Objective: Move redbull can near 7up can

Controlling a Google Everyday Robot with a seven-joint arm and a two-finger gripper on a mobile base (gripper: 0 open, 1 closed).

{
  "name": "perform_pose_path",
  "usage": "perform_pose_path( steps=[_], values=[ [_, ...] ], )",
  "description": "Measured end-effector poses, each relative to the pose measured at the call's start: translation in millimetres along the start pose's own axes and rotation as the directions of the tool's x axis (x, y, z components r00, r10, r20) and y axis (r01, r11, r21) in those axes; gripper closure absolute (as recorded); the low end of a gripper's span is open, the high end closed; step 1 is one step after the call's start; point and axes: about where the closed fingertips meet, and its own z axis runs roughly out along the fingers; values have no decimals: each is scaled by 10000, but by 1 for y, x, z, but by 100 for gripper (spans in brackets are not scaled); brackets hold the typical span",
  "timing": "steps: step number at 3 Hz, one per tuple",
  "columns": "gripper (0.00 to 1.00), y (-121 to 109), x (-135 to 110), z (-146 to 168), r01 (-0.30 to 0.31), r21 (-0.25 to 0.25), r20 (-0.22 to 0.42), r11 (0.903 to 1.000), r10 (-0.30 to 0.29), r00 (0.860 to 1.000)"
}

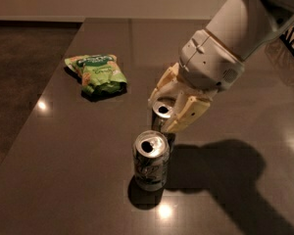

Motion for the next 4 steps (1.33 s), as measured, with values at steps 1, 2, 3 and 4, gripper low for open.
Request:
perform_pose_path(
  steps=[1,2,3,4],
  values=[
    [36,3,4,9,282,-422,-103,9987,-286,9995],
    [13,3,9,15,452,-741,-137,9962,-464,9988],
    [0,-1,7,15,480,-559,-138,9973,-488,9987],
    [0,-3,6,16,500,-460,-141,9977,-507,9986]
  ],
)
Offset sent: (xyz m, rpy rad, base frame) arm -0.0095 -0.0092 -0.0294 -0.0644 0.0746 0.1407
